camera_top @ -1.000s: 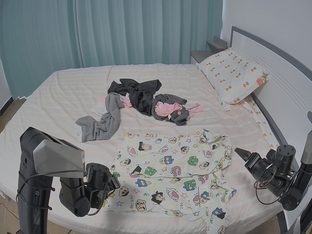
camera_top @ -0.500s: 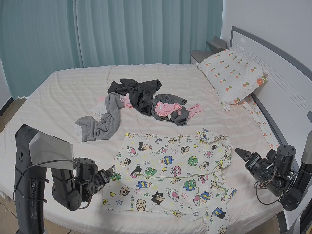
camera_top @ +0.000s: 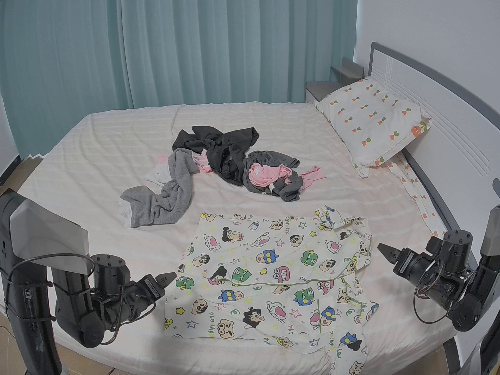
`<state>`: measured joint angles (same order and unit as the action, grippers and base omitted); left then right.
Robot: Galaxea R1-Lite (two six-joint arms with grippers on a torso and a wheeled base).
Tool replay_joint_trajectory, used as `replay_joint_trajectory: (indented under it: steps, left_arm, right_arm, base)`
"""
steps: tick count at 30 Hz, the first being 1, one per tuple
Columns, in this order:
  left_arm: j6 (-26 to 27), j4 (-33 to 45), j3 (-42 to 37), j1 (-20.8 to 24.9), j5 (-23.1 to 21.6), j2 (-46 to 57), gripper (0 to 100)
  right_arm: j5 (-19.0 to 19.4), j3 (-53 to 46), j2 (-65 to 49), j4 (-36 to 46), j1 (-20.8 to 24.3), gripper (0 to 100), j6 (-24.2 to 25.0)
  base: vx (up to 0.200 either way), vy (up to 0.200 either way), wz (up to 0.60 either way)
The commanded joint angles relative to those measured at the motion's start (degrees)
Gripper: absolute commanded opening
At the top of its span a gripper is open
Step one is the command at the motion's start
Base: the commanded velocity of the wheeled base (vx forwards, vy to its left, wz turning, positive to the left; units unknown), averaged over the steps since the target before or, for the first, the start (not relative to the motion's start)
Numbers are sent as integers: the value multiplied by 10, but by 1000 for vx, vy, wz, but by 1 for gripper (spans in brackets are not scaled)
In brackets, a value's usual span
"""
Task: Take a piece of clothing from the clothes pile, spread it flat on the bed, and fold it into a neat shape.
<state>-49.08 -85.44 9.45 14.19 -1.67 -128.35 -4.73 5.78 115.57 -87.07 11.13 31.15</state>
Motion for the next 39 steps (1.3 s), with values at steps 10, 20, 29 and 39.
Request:
replay_joint_trajectory:
  steps: [10, 20, 29, 39]
  left_arm:
    - [-124, -46, -48, 0, -54, 31, 100]
    - [-124, -46, -52, -1, -52, 30, 100]
    - [-124, -46, -53, -1, -48, 30, 100]
    - [-124, -46, -54, 0, -48, 29, 100]
  right_arm:
    - [135, 118, 208, 19, -74, 100, -64]
    - [115, 204, 230, 120, -80, 100, -123]
    - [30, 298, 232, 219, -73, 100, -231]
    - [23, 329, 229, 240, -1, 100, -257]
  base:
    - [0, 0, 0]
    - [0, 0, 0]
    - [0, 0, 0]
    - [0, 0, 0]
